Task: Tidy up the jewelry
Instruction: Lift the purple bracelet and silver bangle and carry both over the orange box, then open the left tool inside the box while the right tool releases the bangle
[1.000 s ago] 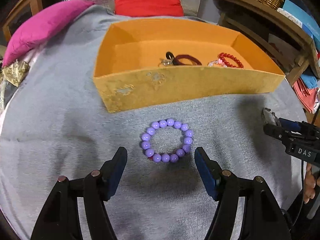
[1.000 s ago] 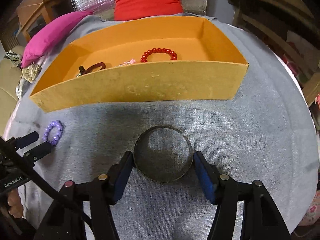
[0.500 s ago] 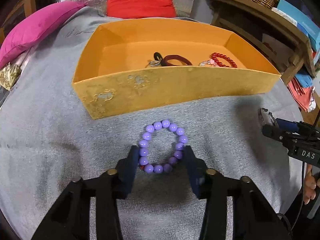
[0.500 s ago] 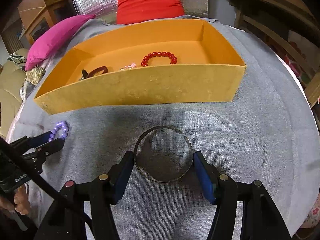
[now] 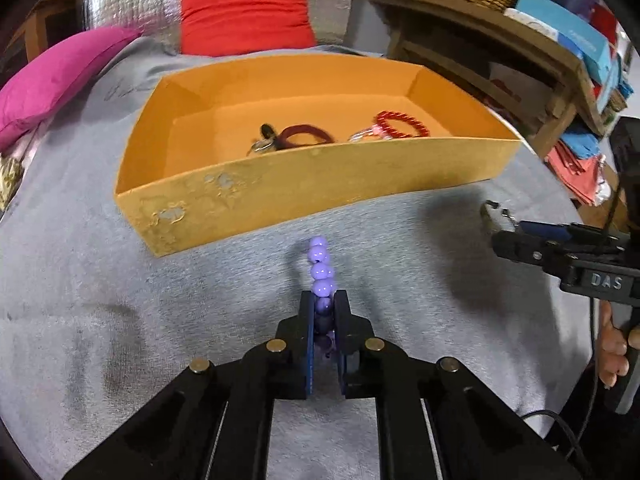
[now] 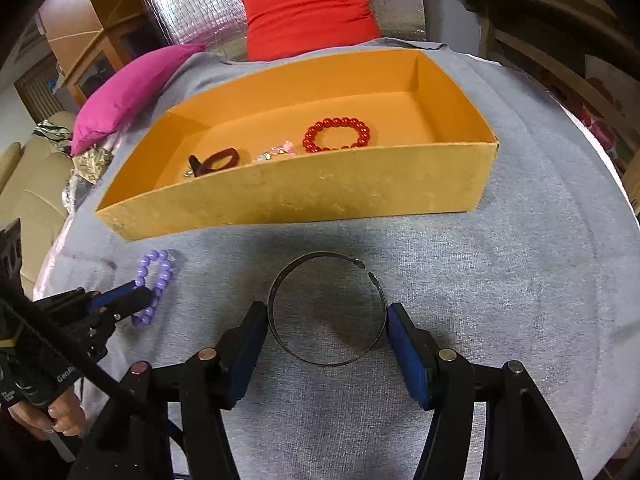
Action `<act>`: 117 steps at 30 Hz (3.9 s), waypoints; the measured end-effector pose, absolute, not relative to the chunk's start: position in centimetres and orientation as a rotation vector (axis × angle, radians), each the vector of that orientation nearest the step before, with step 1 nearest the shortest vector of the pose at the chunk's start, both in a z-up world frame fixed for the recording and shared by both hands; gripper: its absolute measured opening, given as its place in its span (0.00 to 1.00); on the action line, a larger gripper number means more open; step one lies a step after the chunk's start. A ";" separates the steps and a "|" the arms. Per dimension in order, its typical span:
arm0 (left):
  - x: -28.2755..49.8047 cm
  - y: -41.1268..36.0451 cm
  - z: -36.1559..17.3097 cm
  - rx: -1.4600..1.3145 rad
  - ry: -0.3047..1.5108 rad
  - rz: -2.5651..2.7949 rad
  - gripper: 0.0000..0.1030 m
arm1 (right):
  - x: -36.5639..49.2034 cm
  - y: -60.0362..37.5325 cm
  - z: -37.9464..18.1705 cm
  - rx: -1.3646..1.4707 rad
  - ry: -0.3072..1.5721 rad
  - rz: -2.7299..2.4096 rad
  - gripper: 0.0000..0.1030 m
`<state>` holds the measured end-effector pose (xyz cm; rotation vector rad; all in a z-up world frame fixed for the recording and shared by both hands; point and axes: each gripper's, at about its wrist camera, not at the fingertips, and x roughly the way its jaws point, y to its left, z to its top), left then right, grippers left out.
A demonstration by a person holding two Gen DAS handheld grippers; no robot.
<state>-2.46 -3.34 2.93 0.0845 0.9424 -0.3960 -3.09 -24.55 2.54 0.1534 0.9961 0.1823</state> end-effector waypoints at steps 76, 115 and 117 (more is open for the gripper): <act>13.4 -0.6 6.8 -0.105 0.946 -0.204 0.09 | 16.8 -19.4 3.7 0.371 1.063 0.175 0.62; 12.5 -1.9 6.5 0.144 0.875 0.001 0.09 | 17.3 -19.7 3.0 0.395 1.058 0.137 0.65; 12.4 -1.9 6.5 0.147 0.874 0.004 0.09 | 17.3 -19.7 3.1 0.397 1.058 0.136 0.65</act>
